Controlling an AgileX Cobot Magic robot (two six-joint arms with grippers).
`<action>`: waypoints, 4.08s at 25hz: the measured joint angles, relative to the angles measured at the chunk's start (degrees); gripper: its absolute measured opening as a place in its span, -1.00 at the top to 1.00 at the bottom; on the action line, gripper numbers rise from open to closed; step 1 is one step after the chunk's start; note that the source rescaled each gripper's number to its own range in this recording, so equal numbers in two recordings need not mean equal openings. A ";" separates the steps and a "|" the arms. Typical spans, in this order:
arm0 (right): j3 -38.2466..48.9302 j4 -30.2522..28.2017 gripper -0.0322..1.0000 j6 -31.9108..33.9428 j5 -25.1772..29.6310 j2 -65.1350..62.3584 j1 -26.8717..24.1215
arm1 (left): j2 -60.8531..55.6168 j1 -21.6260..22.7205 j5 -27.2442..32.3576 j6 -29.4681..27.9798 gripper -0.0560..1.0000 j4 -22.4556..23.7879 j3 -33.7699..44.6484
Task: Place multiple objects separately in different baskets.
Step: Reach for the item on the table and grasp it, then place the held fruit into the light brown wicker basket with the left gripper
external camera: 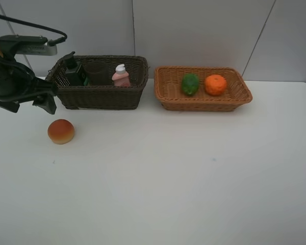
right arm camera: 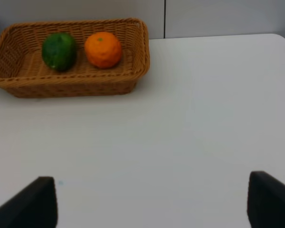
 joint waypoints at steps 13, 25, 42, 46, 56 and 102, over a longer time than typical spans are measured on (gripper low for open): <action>0.00 0.00 -0.46 0.00 0.00 0.00 0.00 | 8.91 0.00 -13.24 -0.05 -0.99 3.02 1.56; 0.00 0.00 -0.46 0.00 0.00 0.00 0.00 | 18.68 0.00 -23.66 -0.05 -0.99 2.47 1.38; 0.00 0.00 -0.46 0.00 0.00 0.00 0.00 | 23.90 0.00 -24.35 -0.05 -0.99 1.24 1.34; 0.00 0.00 -0.46 0.00 0.00 0.00 0.00 | 23.95 0.00 -24.60 -0.05 -0.63 1.24 1.34; 0.00 0.00 -0.46 0.00 0.00 0.00 0.00 | 23.95 0.00 -24.55 -0.05 -0.55 0.88 1.34; 0.00 0.00 -0.46 0.00 0.00 0.00 0.00 | 33.29 -28.99 -29.09 1.52 -0.55 1.13 -40.18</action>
